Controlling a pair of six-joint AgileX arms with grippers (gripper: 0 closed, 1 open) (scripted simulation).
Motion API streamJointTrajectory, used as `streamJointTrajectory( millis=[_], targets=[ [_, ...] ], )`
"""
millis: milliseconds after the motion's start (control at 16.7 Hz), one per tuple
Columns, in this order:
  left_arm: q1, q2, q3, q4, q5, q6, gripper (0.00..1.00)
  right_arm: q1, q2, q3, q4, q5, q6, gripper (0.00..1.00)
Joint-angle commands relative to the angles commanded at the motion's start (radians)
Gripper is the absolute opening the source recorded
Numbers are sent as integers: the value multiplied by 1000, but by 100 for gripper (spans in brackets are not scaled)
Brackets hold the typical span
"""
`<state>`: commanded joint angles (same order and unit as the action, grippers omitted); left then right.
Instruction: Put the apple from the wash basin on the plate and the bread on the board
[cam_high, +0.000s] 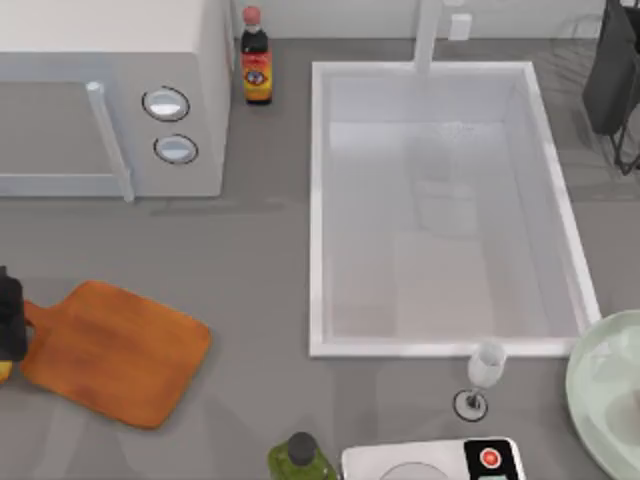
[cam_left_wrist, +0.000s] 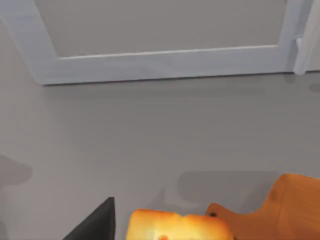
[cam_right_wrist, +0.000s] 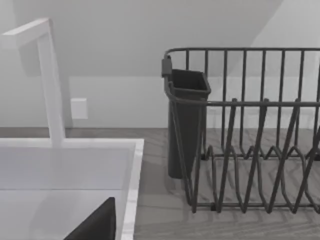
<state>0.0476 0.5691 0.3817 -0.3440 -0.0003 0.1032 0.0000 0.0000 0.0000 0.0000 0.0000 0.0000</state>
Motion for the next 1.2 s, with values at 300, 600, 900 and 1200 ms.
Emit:
streamJointTrajectory(
  millis=[300, 600, 900, 1200],
  targets=[
    [36, 428, 286, -257, 0, 77, 100, 0, 0, 0, 0, 0, 0, 100],
    [68, 819, 546, -492, 0, 147, 100, 0, 0, 0, 0, 0, 0, 100],
    [89, 1070, 715, -645, 0, 193, 100, 0, 0, 0, 0, 0, 0, 100],
    [93, 1114, 744, -671, 0, 201, 100, 0, 0, 0, 0, 0, 0, 100]
  ],
)
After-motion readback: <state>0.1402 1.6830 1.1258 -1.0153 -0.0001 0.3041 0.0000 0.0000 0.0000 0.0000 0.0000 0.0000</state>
